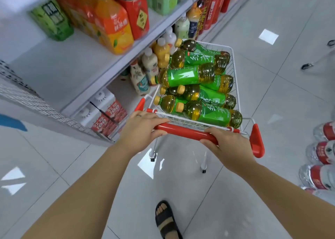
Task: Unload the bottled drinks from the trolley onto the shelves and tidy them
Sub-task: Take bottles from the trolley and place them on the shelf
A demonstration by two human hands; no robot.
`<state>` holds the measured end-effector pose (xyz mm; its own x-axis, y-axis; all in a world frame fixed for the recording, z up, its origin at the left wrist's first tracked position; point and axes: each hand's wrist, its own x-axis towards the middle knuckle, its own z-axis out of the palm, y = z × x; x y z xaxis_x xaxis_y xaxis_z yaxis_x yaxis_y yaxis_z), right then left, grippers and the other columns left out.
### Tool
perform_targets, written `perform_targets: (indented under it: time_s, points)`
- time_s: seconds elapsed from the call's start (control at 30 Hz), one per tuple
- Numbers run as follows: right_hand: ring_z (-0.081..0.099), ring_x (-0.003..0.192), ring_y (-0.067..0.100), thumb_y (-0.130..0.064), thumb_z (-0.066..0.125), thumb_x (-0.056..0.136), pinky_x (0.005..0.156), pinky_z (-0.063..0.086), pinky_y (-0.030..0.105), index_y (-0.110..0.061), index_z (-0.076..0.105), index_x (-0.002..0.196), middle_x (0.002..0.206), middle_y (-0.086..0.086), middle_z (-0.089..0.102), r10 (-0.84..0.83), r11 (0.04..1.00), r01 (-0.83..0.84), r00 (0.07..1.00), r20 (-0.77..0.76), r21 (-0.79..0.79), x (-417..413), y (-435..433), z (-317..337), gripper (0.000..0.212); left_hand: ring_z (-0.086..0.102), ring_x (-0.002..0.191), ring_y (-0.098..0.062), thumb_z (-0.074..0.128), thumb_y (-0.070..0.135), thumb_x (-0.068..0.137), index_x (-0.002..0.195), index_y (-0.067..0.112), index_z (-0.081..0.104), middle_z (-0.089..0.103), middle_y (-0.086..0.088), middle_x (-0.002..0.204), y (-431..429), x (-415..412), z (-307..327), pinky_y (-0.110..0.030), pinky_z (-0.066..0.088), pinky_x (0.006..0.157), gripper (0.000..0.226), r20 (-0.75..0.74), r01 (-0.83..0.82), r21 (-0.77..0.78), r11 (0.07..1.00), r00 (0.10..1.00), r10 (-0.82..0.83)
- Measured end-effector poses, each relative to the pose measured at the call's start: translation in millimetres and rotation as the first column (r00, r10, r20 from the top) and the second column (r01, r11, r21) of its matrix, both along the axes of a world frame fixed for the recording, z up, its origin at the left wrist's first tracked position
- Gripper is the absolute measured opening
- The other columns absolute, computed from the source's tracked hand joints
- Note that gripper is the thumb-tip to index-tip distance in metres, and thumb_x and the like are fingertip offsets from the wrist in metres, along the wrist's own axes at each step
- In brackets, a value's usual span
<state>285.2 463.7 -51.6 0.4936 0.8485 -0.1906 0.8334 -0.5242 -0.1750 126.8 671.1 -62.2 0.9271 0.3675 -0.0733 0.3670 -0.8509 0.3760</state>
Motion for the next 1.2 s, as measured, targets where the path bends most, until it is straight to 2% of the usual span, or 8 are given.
perform_targets:
  time_s: [0.2,0.3,0.47,0.63,0.77,0.87,1.0,1.2]
  points:
    - [0.051,0.063,0.009,-0.058,0.033,0.091,0.053,0.033,0.023,-0.033,0.05,0.114,0.077,-0.013,0.055,-0.078,0.997,0.078,0.997,-0.028,-0.019,46,60,0,0.038,0.05,0.114,-0.022,0.053,0.048,0.086,0.13,0.033,0.053,0.062,0.007,0.12,56,58,-2,-0.03,0.018,0.103,0.047,-0.013,-0.016,0.083,0.996,1.0,0.018]
    - [0.057,0.065,0.009,-0.06,0.031,0.09,0.058,0.046,0.026,-0.034,0.049,0.114,0.079,-0.013,0.06,-0.11,0.994,0.111,0.992,-0.054,0.002,66,85,-2,0.04,0.052,0.114,-0.025,0.057,0.045,0.085,0.127,0.03,0.057,0.063,0.004,0.119,77,82,-3,-0.038,0.021,0.107,0.044,0.019,-0.061,0.151,0.987,0.998,0.059]
    - [0.054,0.065,0.01,-0.058,0.034,0.092,0.053,0.04,0.023,-0.033,0.049,0.111,0.076,-0.015,0.052,-0.166,0.986,0.167,0.983,-0.082,0.003,97,124,-1,0.035,0.047,0.124,-0.031,0.068,0.033,0.08,0.119,0.026,0.063,0.062,-0.002,0.122,87,119,-7,-0.053,0.025,0.106,0.04,0.097,-0.299,0.196,0.934,0.954,0.285]
    - [0.061,0.074,0.017,-0.058,0.036,0.091,0.069,0.051,0.033,-0.034,0.046,0.109,0.078,-0.01,0.06,-0.234,0.972,0.211,0.893,-0.385,-0.101,132,159,-5,0.031,0.036,0.132,-0.042,0.05,0.02,0.09,0.123,0.016,0.061,0.052,-0.009,0.137,98,162,-9,-0.053,0.029,0.107,0.035,0.161,-0.525,0.03,0.851,0.843,0.514]
    - [0.053,0.074,0.013,-0.038,0.046,0.095,0.069,0.044,0.029,-0.017,0.054,0.119,0.091,-0.002,0.061,-0.142,0.989,0.128,0.694,-0.706,-0.073,164,184,7,0.033,0.015,0.143,-0.035,0.041,0.03,0.098,0.132,0.016,0.053,0.037,-0.006,0.148,115,198,-3,-0.047,0.017,0.114,0.039,0.068,-0.629,-0.118,0.769,0.767,0.638]
    - [0.054,0.1,0.011,-0.034,0.055,0.091,0.087,0.041,0.025,-0.017,0.054,0.125,0.12,0.0,0.058,-0.047,0.996,0.081,0.772,-0.634,0.024,200,200,14,0.038,0.007,0.144,-0.033,0.049,0.03,0.096,0.137,0.017,0.047,0.033,-0.003,0.15,127,206,-6,-0.047,0.013,0.116,0.043,0.064,-0.609,-0.094,0.788,0.786,0.615]
    - [0.045,0.122,0.022,-0.036,0.062,0.086,0.099,0.039,0.035,-0.019,0.039,0.138,0.133,0.006,0.05,-0.03,0.999,0.021,0.915,-0.401,-0.026,245,223,-1,0.06,0.012,0.144,-0.035,0.042,0.044,0.095,0.137,0.017,0.048,0.038,-0.005,0.147,127,206,-14,-0.05,0.018,0.115,0.05,0.074,-0.579,-0.026,0.815,0.812,0.579]
    - [0.041,0.127,0.024,-0.05,0.071,0.074,0.107,0.036,0.038,-0.019,0.023,0.145,0.143,0.006,0.039,-0.022,0.972,-0.079,0.905,-0.424,-0.22,255,240,-19,0.092,0.019,0.14,-0.037,0.03,0.047,0.094,0.13,0.016,0.054,0.046,-0.007,0.14,128,203,-19,-0.052,0.027,0.111,0.054,0.124,-0.569,0.009,0.823,0.817,0.563]
